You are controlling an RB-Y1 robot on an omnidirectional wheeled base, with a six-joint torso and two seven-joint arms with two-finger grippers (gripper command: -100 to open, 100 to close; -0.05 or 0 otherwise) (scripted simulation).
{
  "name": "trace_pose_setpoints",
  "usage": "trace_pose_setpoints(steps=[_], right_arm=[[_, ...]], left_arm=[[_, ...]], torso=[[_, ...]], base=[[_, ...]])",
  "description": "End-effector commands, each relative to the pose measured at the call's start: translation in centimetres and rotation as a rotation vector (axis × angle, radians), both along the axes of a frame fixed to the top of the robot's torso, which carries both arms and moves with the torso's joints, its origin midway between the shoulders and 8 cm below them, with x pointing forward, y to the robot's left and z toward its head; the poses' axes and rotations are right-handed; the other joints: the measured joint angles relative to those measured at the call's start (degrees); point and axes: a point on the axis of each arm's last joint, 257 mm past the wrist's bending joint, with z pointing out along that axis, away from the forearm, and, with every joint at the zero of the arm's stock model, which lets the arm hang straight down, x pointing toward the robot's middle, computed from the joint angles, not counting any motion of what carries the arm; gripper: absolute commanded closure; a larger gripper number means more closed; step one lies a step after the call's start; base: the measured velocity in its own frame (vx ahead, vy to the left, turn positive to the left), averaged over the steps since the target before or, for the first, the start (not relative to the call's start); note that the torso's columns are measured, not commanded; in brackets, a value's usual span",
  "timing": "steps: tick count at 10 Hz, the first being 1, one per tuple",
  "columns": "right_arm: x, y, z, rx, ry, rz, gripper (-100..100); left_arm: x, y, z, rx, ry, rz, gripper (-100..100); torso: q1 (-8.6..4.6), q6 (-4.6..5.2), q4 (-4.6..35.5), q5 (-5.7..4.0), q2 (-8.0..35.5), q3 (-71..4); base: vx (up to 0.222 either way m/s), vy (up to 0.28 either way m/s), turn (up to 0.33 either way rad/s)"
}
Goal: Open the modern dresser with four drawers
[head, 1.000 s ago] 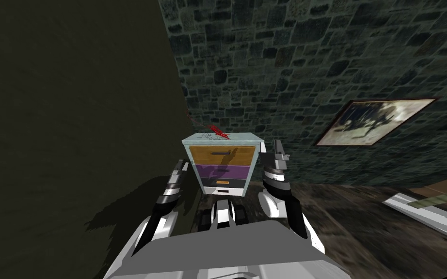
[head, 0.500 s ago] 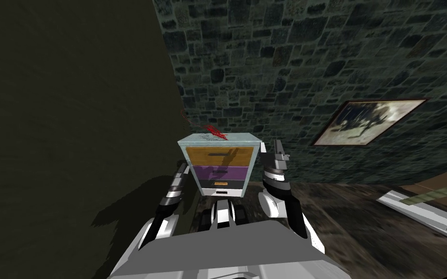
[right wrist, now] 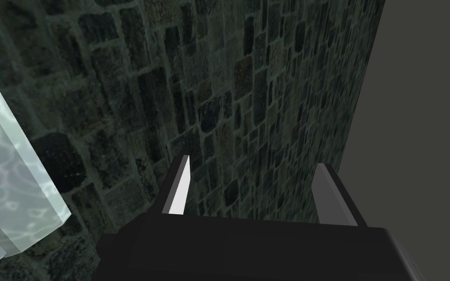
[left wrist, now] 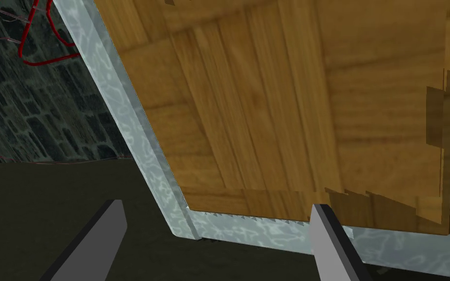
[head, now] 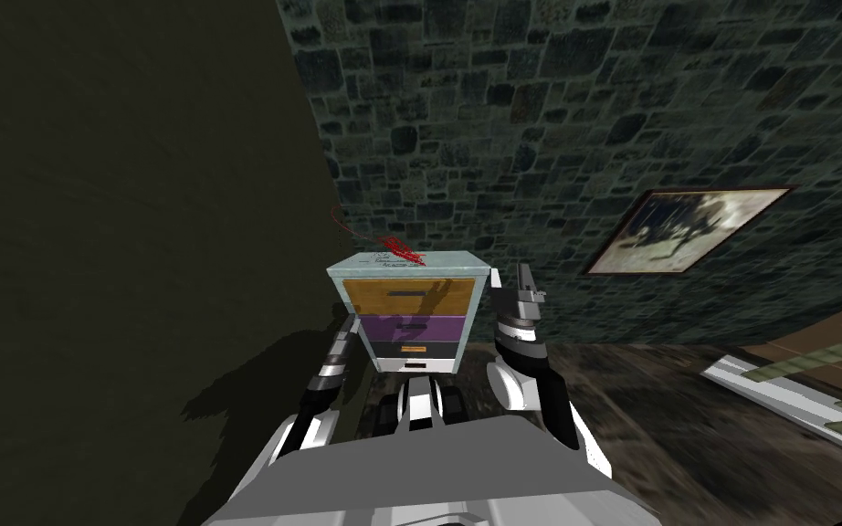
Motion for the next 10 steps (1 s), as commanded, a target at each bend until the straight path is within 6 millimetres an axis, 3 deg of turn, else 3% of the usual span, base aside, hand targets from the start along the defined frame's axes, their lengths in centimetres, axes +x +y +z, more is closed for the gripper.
trace_pose_setpoints(steps=[1, 10], right_arm=[[0.0, 0.0, 0.0, 0.000, 0.000, 0.000, 0], [0.0, 0.0, 0.0, 0.000, 0.000, 0.000, 0]], left_arm=[[0.0, 0.1, -2.0, 0.005, 0.031, 0.003, -100], [-0.9, -0.3, -11.1, 0.017, 0.169, 0.010, -100]], torso=[[0.01, 0.01, 0.0, 0.01, 0.0, 0.0], [0.03, 0.00, 0.0, 0.01, 0.0, 0.0]], base=[[0.015, -0.022, -0.014], [0.029, -0.032, -0.032]])
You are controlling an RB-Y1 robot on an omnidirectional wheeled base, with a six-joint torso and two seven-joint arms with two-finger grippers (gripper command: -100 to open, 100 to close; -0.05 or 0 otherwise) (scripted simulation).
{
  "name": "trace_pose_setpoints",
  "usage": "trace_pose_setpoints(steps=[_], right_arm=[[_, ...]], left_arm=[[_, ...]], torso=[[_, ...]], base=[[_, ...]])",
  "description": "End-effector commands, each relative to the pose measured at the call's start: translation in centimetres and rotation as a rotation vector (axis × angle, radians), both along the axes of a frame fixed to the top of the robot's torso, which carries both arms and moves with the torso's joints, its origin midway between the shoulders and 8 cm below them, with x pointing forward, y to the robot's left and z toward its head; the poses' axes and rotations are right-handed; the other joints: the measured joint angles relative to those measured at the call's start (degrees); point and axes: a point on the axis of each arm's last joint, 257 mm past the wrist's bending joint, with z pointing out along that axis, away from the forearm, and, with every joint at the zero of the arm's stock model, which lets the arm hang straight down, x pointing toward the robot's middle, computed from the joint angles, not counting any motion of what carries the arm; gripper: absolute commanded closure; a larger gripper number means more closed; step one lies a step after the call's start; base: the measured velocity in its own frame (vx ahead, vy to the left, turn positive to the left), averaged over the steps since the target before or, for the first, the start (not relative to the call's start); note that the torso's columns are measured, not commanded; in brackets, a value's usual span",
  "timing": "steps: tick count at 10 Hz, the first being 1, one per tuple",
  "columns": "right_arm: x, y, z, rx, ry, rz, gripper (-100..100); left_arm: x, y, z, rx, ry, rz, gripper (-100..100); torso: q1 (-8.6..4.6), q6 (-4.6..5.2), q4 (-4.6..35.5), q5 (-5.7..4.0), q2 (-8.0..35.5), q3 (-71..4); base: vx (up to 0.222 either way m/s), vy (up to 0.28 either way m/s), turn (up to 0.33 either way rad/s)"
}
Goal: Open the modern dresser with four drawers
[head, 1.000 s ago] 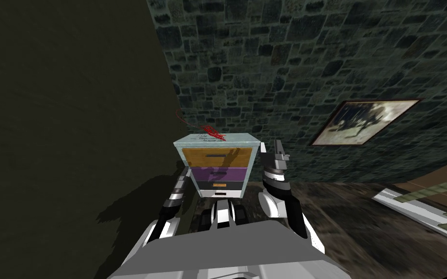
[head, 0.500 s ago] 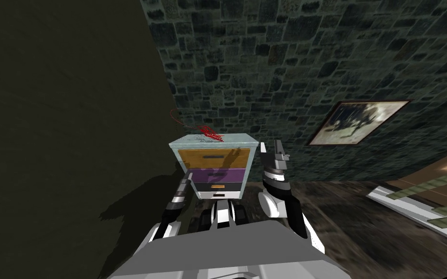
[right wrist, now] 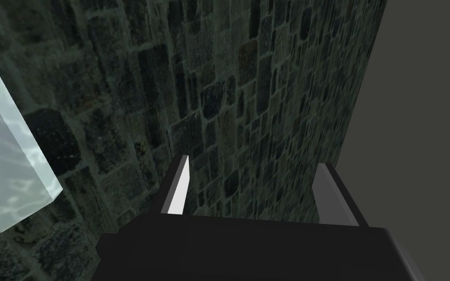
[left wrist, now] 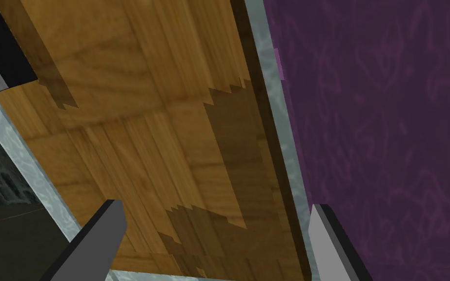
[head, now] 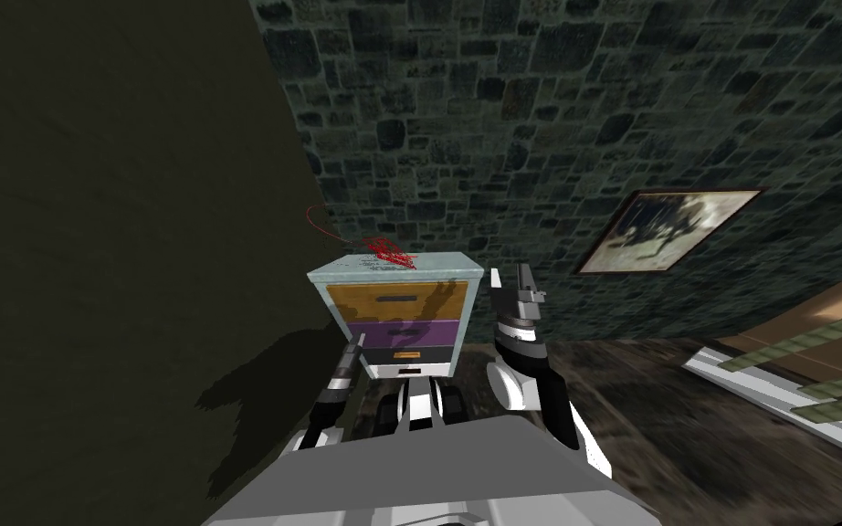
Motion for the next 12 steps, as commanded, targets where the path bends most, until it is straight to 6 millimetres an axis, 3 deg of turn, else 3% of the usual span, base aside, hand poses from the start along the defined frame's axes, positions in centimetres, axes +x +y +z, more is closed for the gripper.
trace_pose_setpoints(steps=[1, 8, 12], right_arm=[[0.0, 0.0, 0.0, 0.000, 0.000, 0.000, 0], [0.0, 0.0, 0.0, 0.000, 0.000, 0.000, 0], [0.0, 0.0, 0.0, 0.000, 0.000, 0.000, 0]], left_arm=[[-0.5, -0.3, -2.3, 0.000, 0.036, 0.001, -100], [-2.2, -1.5, -8.4, -0.009, 0.139, 0.003, -100], [-3.0, -3.2, -10.6, -0.041, 0.177, 0.007, -100]], torso=[[0.01, 0.01, 0.0, 0.01, 0.0, 0.0], [-0.06, 0.00, 0.0, -0.01, 0.0, 0.0], [-0.01, 0.01, 0.0, 0.01, 0.0, 0.0]], base=[[0.030, -0.032, -0.045], [0.028, -0.029, -0.028], [0.023, -0.022, -0.024]])
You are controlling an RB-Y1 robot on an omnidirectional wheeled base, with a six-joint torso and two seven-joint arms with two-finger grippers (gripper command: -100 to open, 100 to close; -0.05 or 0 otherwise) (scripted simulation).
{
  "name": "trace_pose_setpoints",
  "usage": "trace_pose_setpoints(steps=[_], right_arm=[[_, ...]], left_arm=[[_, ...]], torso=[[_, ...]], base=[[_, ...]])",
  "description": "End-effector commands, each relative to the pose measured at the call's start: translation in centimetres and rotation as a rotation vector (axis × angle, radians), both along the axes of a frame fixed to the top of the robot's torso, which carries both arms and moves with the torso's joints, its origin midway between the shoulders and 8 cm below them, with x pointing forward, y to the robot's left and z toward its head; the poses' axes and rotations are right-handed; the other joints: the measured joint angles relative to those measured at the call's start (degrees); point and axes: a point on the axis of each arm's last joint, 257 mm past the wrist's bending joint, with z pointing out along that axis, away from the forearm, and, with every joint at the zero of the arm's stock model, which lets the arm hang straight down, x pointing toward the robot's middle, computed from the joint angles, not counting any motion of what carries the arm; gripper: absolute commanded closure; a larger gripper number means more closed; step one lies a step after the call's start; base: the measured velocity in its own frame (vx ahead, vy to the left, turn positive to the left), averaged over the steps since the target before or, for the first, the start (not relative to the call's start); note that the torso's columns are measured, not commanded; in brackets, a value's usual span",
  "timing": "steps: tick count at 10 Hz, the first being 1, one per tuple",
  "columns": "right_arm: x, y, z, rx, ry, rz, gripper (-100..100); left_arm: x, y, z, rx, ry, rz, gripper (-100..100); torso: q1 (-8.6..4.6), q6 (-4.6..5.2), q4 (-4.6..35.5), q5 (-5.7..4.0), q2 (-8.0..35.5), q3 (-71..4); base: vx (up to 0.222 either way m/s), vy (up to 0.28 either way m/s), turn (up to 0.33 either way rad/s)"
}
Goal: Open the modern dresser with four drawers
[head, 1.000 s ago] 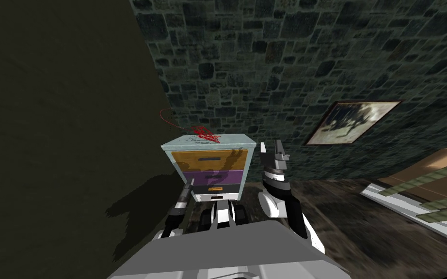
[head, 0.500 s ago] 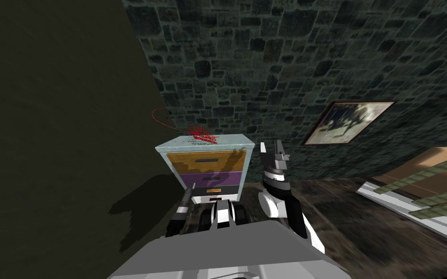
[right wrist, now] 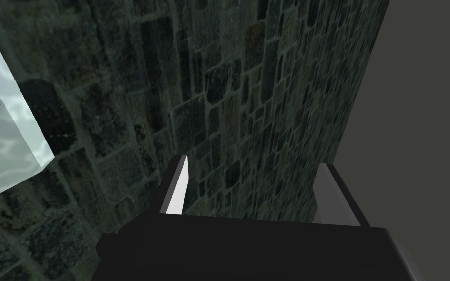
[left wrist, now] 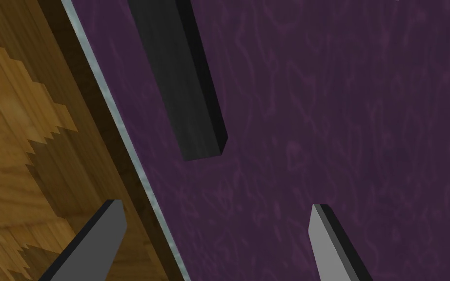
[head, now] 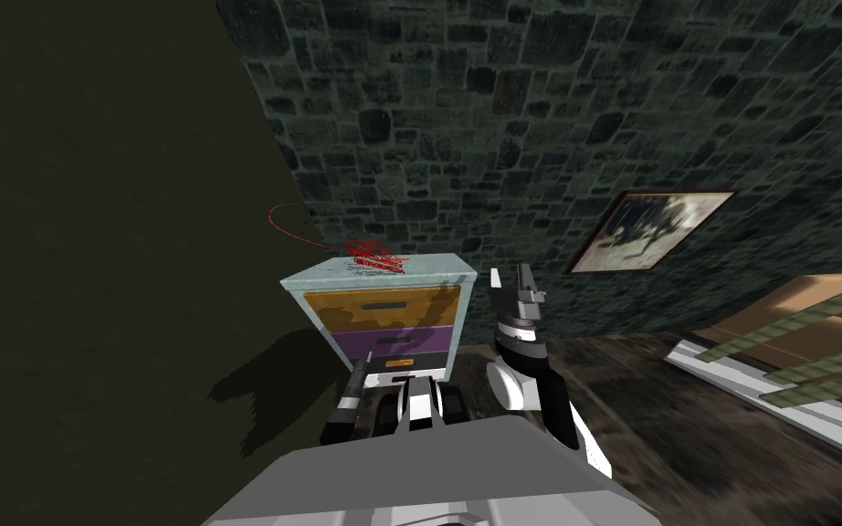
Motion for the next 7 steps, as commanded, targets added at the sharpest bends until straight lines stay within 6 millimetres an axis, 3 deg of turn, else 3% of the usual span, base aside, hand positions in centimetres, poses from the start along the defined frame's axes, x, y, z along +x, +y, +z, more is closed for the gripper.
trace_pose_setpoints(steps=[1, 3, 7], right_arm=[[0.0, 0.0, 0.0, 0.000, 0.000, 0.000, 0], [0.0, 0.0, 0.0, 0.000, 0.000, 0.000, 0], [0.0, 0.0, 0.0, 0.000, 0.000, 0.000, 0]], left_arm=[[-0.5, -1.4, -1.2, -0.028, 0.018, 0.006, -100], [-0.6, -2.7, -1.6, -0.060, 0.024, 0.013, -100], [0.5, -2.3, -0.9, -0.050, 0.021, 0.012, -100]], torso=[[-0.01, 0.00, 0.0, 0.00, 0.0, 0.0], [-0.01, 0.00, 0.0, 0.00, 0.0, 0.0], [-0.02, 0.00, 0.0, -0.01, -0.1, -0.1]], base=[[0.014, -0.017, -0.016], [0.012, -0.014, -0.013], [0.023, -0.009, -0.005]])
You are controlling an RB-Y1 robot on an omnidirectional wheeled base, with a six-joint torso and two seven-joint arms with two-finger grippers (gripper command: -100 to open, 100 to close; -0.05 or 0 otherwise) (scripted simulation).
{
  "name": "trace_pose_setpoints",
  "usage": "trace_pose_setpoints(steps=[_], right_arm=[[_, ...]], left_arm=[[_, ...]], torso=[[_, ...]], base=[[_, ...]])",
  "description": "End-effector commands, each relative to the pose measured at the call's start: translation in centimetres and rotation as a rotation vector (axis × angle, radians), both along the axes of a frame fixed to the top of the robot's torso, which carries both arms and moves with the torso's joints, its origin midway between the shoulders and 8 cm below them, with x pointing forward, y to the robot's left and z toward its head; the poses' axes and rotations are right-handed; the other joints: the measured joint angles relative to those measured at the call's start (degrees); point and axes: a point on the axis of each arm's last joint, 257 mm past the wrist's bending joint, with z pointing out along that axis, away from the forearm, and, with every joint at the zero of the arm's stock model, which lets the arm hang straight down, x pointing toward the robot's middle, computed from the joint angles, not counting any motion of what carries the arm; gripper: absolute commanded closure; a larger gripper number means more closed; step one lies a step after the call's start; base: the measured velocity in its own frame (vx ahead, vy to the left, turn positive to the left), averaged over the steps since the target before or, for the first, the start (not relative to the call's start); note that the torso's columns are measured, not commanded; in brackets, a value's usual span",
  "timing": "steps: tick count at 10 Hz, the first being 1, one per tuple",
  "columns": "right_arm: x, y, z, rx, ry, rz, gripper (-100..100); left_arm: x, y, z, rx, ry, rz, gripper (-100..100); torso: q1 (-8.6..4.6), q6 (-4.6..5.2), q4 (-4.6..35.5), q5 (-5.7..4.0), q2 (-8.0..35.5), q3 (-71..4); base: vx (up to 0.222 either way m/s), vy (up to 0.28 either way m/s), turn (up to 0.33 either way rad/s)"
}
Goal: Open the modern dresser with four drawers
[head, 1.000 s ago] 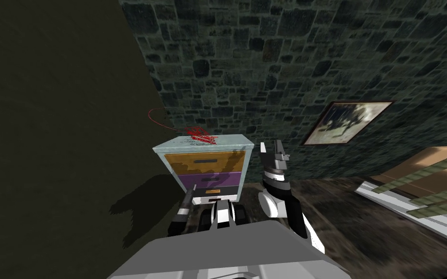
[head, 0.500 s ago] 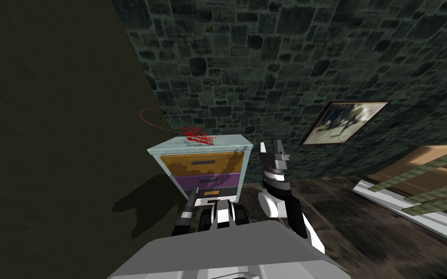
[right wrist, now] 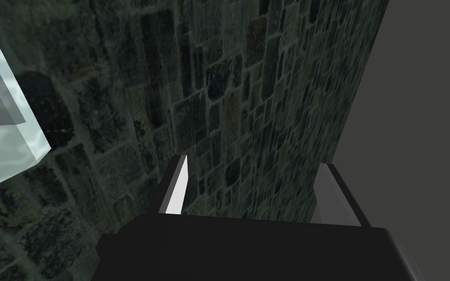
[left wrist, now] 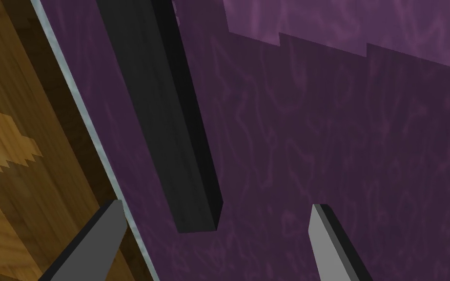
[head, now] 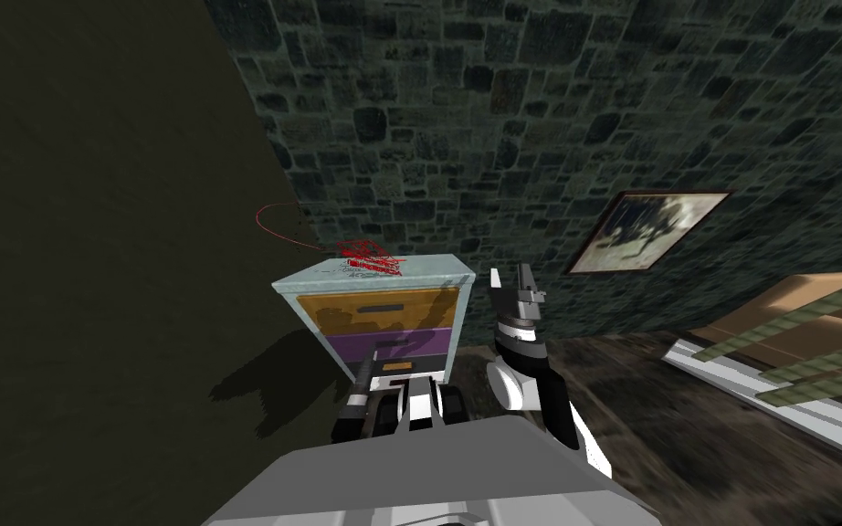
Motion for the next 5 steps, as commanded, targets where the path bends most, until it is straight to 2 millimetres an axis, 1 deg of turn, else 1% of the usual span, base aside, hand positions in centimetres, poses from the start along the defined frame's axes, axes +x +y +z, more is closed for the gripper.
trace_pose_setpoints(steps=[1, 2, 3, 5], right_arm=[[0.00, 0.00, 0.00, 0.000, 0.000, 0.000, 0], [0.00, 0.00, 0.00, 0.000, 0.000, 0.000, 0], [0.00, 0.00, 0.00, 0.000, 0.000, 0.000, 0], [0.01, 0.01, 0.01, 0.000, 0.000, 0.000, 0]], left_arm=[[-1.00, -0.08, -0.46, -0.001, 0.002, -0.001, 100], [-0.50, -0.06, -0.31, -0.001, 0.004, 0.000, 100], [-0.73, -0.05, 0.05, 0.000, 0.001, -0.004, 100], [-0.82, -0.04, 0.32, 0.000, -0.001, -0.006, 100]], torso=[[0.02, -0.01, 0.0, 0.01, 0.1, 0.1], [0.05, -0.01, 0.1, 0.02, 0.3, 0.1], [0.02, 0.01, 0.1, 0.01, 0.2, 0.1], [-0.04, 0.01, 0.1, -0.01, 0.5, 0.3]], base=[[-0.025, 0.008, 0.011], [-0.017, 0.006, 0.004], [-0.126, -0.014, 0.022], [-0.191, -0.009, 0.016]])
